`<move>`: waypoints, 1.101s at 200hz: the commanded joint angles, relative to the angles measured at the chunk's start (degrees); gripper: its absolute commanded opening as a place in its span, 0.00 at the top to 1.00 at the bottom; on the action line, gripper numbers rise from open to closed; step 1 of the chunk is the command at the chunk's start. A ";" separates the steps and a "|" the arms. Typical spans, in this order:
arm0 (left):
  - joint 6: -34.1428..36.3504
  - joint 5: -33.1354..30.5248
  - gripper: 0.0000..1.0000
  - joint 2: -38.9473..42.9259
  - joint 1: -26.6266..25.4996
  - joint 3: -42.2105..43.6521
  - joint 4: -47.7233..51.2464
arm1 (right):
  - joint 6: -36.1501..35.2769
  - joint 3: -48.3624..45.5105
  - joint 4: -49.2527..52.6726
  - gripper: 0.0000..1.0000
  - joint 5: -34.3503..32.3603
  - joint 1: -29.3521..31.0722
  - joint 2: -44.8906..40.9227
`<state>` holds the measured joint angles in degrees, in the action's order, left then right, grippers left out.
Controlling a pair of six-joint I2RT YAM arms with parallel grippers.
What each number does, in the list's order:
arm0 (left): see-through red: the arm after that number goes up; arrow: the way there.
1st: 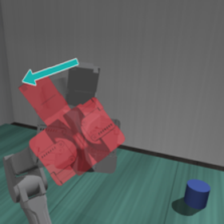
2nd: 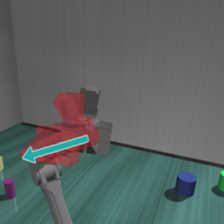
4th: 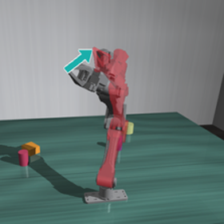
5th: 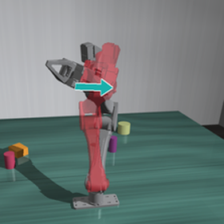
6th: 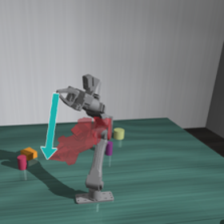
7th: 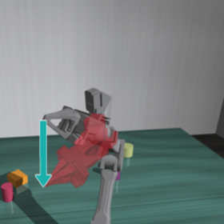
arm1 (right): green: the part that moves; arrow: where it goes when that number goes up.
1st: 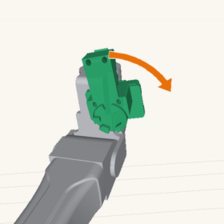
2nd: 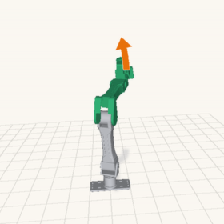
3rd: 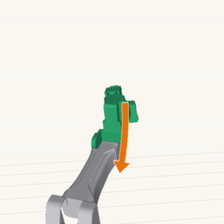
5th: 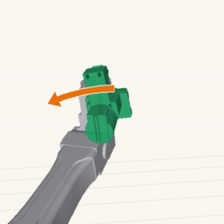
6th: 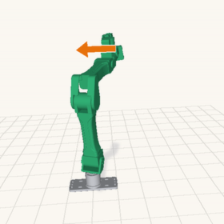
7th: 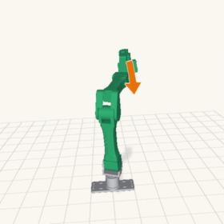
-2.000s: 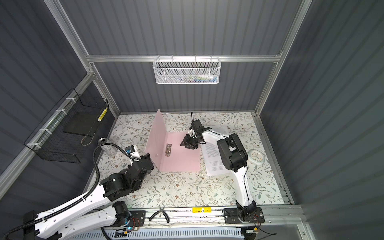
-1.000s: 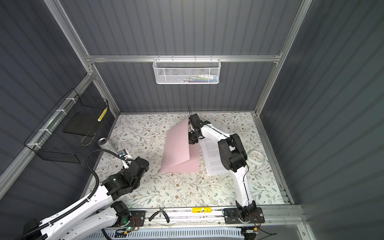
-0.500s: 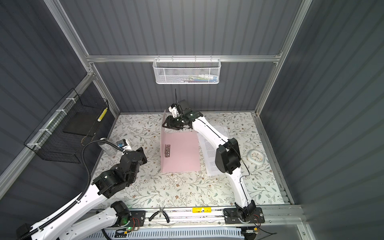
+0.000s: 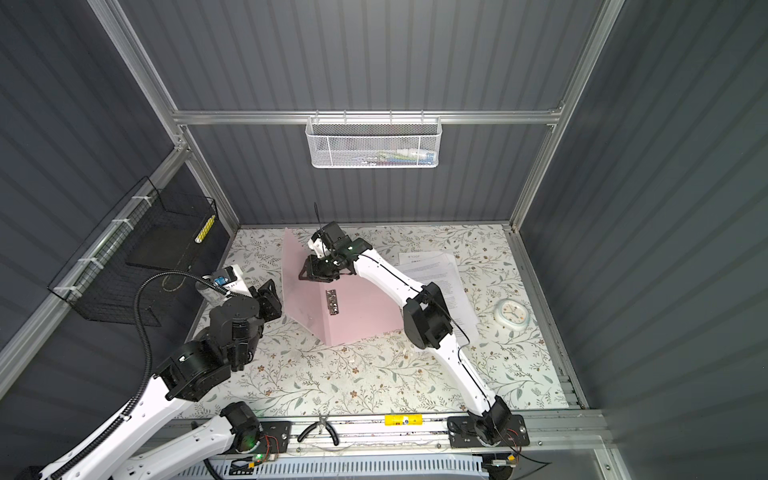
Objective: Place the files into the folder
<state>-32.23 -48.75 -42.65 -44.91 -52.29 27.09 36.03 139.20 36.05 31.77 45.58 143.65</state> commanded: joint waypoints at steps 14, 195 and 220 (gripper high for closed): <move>6.73 4.10 0.49 -1.96 0.30 -3.20 -4.56 | 1.61 -0.37 -1.97 0.60 0.70 2.22 2.58; -2.18 16.35 0.52 -17.63 13.23 14.94 -21.30 | 8.66 -35.30 -21.29 0.61 2.95 -6.23 -12.78; -0.47 17.50 0.52 -21.86 15.33 14.33 -23.50 | 11.61 -45.05 -27.82 0.61 5.13 -9.49 -16.19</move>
<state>-34.41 -32.80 -61.80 -31.35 -37.76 7.57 44.82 100.97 15.00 35.05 38.37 130.17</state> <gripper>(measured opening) 0.480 0.393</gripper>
